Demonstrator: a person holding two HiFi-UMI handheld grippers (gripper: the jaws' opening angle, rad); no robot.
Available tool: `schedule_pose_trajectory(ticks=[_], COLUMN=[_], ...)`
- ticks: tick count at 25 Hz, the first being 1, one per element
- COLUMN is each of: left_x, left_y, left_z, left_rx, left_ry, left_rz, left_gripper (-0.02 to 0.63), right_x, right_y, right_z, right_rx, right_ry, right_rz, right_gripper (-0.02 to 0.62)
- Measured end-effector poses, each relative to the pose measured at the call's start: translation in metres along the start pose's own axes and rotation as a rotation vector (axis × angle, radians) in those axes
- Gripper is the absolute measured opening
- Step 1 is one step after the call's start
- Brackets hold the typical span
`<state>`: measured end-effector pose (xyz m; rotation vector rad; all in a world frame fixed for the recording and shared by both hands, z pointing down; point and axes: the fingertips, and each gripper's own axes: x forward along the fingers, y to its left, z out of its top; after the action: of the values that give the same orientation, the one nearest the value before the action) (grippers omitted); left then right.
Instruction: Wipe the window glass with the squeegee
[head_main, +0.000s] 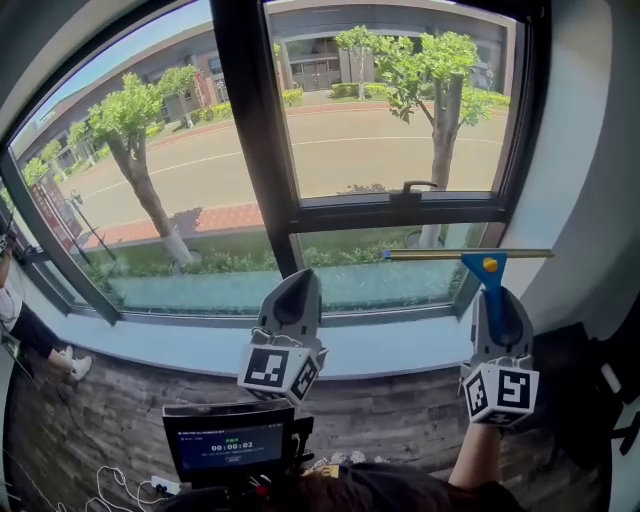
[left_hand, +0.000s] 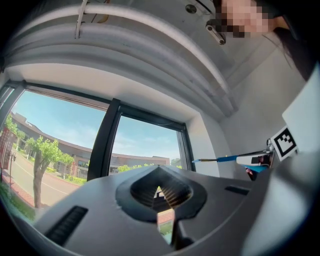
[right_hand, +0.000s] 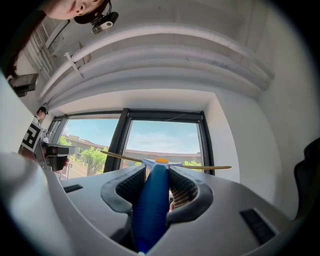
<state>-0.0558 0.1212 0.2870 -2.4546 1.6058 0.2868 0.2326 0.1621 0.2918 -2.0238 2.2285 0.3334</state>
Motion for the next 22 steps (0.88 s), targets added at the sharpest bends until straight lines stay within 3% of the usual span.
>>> schedule_pose_trajectory(ticks=[12, 22], left_x=[0.032, 0.122], left_y=[0.008, -0.006], left_z=[-0.021, -0.039], left_rx=[-0.029, -0.002], left_ry=[0.014, 0.001], left_rz=[0.0, 0.042], left_gripper=[0.002, 0.002], right_x=[0.034, 0.117], right_y=[-0.009, -0.062], right_z=[-0.007, -0.028], right_rx=[-0.023, -0.039], right_ry=[0.01, -0.003], right_rz=[0.0, 0.05], right_gripper=[0.141, 0.141])
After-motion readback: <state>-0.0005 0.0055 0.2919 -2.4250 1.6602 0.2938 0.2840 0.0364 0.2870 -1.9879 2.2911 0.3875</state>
